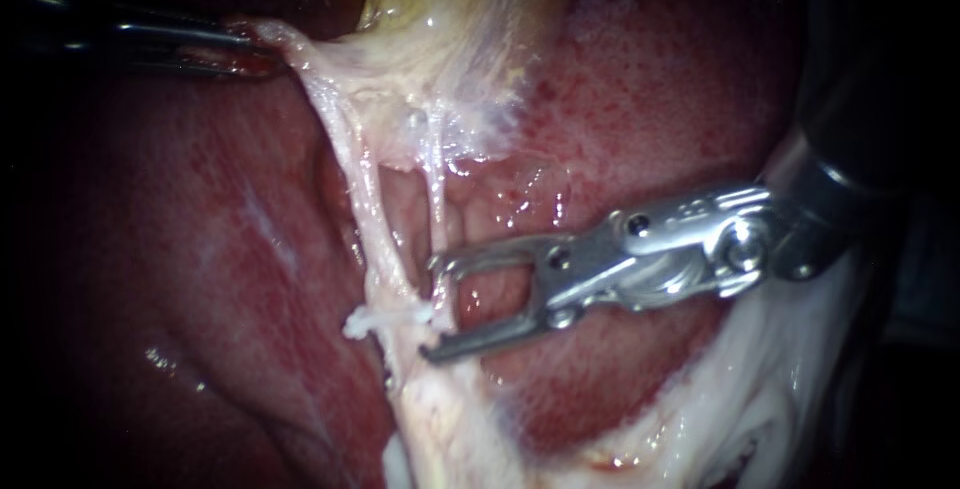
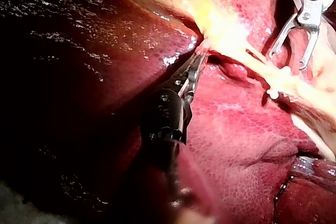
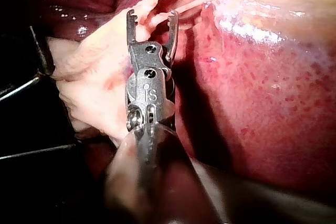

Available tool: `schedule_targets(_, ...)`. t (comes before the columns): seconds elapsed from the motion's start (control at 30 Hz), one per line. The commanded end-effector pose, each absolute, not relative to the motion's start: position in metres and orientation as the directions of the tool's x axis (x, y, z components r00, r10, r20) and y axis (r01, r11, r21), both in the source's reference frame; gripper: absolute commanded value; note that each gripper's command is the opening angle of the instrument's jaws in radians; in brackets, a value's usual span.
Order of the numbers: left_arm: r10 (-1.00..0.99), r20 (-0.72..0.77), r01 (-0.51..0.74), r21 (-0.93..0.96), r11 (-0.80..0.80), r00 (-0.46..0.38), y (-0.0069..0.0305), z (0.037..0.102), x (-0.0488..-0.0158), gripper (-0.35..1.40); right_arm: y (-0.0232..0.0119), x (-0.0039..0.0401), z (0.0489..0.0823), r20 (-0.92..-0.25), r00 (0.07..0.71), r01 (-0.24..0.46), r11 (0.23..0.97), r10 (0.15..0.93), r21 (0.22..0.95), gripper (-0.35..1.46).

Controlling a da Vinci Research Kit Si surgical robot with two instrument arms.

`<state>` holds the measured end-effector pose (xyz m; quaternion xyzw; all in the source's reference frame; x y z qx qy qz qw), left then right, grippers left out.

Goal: Going back first clip left tube

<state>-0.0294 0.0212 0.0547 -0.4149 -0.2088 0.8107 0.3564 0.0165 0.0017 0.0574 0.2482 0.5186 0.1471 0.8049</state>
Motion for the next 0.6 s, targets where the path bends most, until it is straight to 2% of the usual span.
schedule_targets(0.03,0.751,-0.524,-0.404,-0.634,-0.659,-0.402,0.0212,0.0547,-0.0294,-0.35,0.0018,0.0157,0.0570,-0.769,0.418,0.014,0.843,0.484,0.538,0.50)
schedule_targets(0.33,0.751,-0.524,-0.404,-0.634,-0.659,-0.402,0.0212,0.0546,-0.0294,-0.35,0.0020,0.0093,0.0555,-0.808,0.421,0.002,0.890,0.413,0.456,0.50)
schedule_targets(0.6,0.751,-0.524,-0.406,-0.634,-0.659,-0.401,0.0211,0.0546,-0.0296,-0.35,0.0044,0.0063,0.0533,-0.815,0.420,0.010,0.896,0.399,0.444,0.50)
